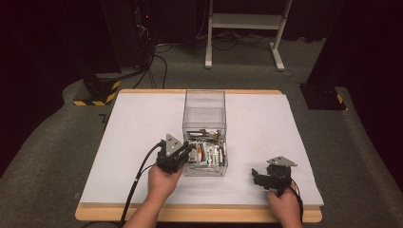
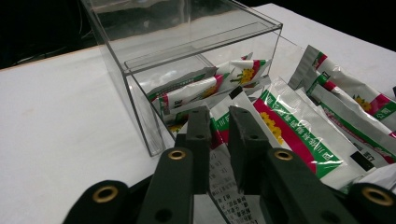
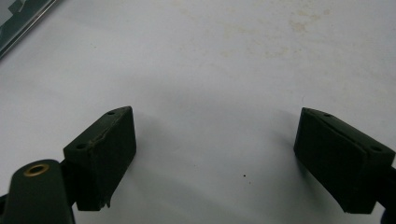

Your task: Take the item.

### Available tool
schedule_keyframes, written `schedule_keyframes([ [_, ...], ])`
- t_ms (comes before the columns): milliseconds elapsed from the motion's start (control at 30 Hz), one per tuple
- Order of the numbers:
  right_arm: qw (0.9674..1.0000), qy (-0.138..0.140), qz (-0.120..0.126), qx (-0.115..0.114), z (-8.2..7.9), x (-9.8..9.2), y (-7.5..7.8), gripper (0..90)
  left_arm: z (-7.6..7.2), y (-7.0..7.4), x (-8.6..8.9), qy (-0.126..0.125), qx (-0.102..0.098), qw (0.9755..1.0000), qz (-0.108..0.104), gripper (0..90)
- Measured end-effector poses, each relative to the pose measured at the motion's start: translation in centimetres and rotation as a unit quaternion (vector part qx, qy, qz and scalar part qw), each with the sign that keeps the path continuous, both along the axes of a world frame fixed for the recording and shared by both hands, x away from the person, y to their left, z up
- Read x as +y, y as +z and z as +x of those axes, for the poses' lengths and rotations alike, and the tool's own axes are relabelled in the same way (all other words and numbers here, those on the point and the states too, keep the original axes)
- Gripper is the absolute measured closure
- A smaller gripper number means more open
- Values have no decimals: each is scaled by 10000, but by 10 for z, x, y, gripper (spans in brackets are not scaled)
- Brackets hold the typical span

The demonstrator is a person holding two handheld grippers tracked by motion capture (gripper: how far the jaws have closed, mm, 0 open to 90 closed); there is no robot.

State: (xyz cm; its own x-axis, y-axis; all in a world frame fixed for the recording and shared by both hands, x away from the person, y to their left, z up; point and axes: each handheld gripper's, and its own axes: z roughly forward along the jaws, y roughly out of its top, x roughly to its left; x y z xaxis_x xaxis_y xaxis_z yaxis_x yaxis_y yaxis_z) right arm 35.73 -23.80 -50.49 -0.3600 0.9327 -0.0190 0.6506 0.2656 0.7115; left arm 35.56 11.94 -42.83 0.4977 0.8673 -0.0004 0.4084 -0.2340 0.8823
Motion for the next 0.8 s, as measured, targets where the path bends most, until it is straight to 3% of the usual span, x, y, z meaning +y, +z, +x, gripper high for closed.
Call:
schedule_keyframes([
  [267, 10000, 2, 1, 0, 0, 0, 0, 130, -2, -1, 3, 54, -26, 9999, -159, 887],
  [800, 10000, 1, 1, 0, 0, 0, 0, 129, -8, 2, 11, 101, -247, 9984, -501, 895],
])
